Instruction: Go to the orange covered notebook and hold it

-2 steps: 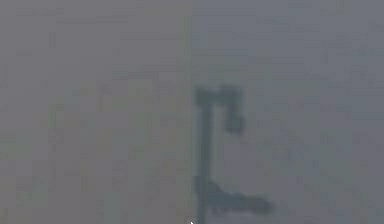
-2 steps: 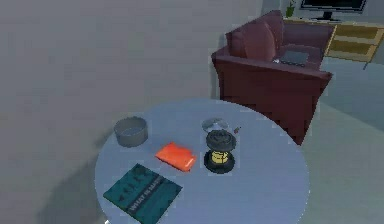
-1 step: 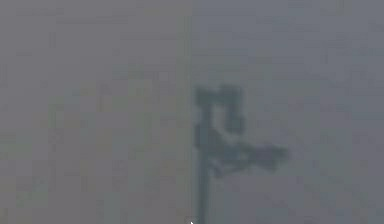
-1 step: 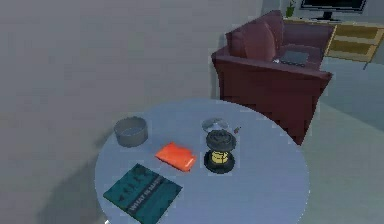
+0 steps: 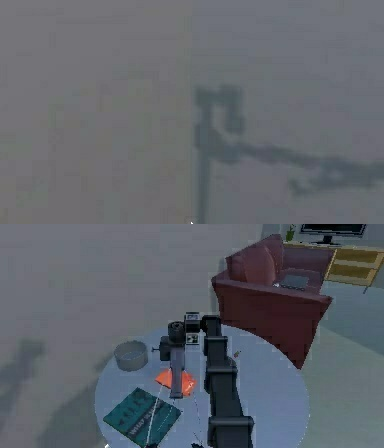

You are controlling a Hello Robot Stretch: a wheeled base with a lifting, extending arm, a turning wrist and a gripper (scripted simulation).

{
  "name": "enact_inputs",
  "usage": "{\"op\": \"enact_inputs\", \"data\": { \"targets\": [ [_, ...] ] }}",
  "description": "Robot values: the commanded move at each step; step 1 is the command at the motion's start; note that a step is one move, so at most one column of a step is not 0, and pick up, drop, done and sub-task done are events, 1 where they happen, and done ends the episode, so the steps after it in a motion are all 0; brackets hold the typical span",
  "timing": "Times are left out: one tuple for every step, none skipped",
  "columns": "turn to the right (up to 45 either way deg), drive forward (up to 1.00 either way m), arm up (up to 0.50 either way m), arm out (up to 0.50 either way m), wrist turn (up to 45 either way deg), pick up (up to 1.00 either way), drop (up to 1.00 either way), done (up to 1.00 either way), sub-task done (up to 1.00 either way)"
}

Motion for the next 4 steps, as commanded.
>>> {"op": "enact_inputs", "data": {
  "targets": [
    [0.0, 0.00, 0.00, 0.00, 45.0, 0.00, 0.00, 0.00, 0.00],
    [0.0, 0.00, 0.00, 0.00, 45.0, 0.00, 0.00, 0.00, 0.00],
    [0.0, 0.00, 0.00, 0.00, 45.0, 0.00, 0.00, 0.00, 0.00],
    [0.0, 0.00, 0.00, 0.00, 45.0, 0.00, 0.00, 0.00, 0.00]
  ]
}}
